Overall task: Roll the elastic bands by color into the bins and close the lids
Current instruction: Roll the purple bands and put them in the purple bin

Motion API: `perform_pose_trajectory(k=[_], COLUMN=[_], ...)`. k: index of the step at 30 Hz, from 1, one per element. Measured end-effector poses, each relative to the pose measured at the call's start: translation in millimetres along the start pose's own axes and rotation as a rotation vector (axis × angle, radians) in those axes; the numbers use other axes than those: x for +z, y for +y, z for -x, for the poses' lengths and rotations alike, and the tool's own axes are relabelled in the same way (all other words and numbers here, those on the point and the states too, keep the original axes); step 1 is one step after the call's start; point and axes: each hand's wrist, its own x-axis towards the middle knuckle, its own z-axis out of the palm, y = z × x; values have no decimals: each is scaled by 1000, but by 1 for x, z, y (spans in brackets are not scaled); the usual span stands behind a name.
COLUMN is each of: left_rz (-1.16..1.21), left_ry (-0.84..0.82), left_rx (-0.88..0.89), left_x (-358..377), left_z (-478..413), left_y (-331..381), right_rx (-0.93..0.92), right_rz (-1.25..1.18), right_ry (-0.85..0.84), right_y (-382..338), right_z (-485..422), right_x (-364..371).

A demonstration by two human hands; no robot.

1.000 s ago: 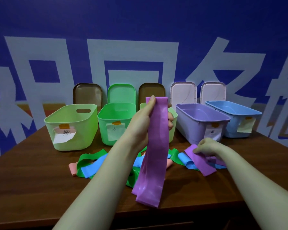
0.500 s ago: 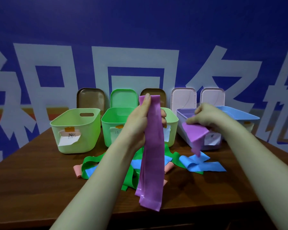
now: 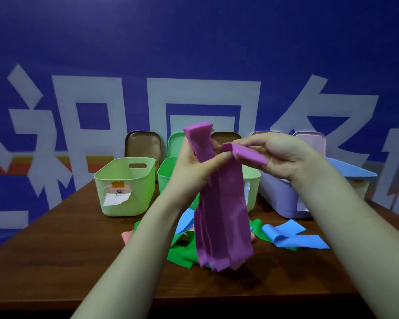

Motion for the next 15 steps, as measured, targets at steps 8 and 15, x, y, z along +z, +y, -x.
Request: perform_pose_trajectory(k=[8, 15], left_rz=[-140, -118], left_ry=[-14, 200], left_rx=[48, -66], left_x=[-12, -18], left_z=[-1, -13], left_y=[13, 3], right_rx=[22, -381], right_rz=[222, 557], right_ry=[-18, 299], right_y=[3, 19], right_z=[3, -3], right_x=[17, 21])
